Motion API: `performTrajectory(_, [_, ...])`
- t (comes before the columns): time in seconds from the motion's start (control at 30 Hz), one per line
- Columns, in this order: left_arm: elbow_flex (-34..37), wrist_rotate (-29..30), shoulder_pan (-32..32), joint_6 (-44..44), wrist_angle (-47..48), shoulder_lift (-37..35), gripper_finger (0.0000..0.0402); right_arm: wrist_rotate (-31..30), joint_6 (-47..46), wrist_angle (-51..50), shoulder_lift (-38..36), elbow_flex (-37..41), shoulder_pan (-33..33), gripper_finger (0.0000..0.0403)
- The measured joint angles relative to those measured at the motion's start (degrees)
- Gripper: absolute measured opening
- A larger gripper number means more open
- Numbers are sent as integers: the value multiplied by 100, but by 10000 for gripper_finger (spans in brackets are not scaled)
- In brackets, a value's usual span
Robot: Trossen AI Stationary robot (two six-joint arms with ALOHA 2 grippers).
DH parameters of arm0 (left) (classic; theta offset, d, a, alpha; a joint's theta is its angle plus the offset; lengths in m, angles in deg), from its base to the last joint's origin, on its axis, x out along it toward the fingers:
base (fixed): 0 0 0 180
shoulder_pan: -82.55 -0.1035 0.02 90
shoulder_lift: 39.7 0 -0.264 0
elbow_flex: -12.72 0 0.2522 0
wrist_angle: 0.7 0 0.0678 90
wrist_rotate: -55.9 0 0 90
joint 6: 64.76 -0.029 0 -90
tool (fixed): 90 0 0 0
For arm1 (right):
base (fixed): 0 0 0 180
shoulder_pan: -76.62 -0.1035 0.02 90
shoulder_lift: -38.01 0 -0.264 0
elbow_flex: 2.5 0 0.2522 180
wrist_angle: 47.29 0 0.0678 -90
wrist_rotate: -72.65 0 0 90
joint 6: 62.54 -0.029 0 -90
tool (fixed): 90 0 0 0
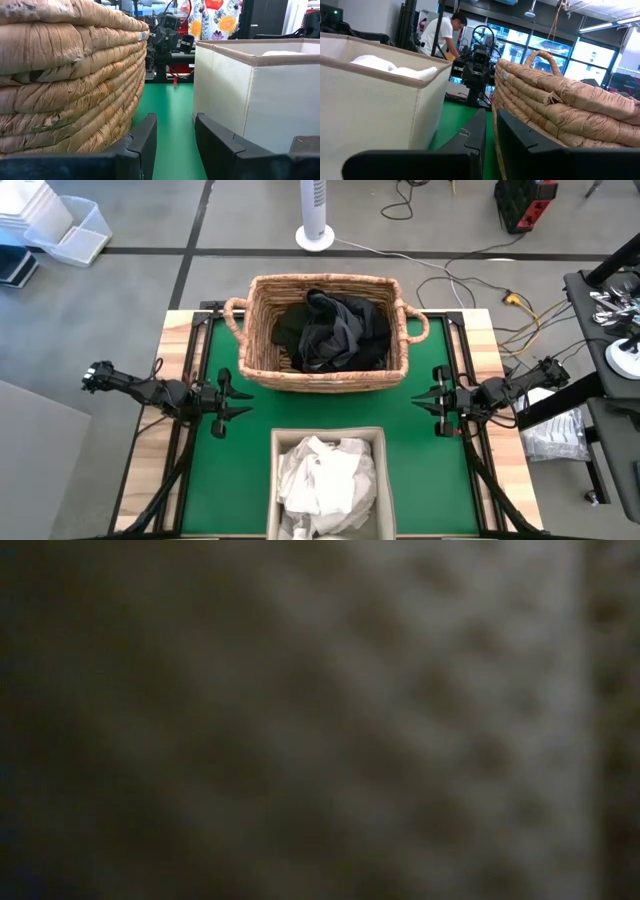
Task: Sort clothes
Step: Return to Home Position
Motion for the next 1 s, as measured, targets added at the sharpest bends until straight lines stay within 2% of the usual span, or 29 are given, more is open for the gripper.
performTrajectory(1.0, [-72,0,1,0,34,53,115,1,-2,2,0,0,0,38])
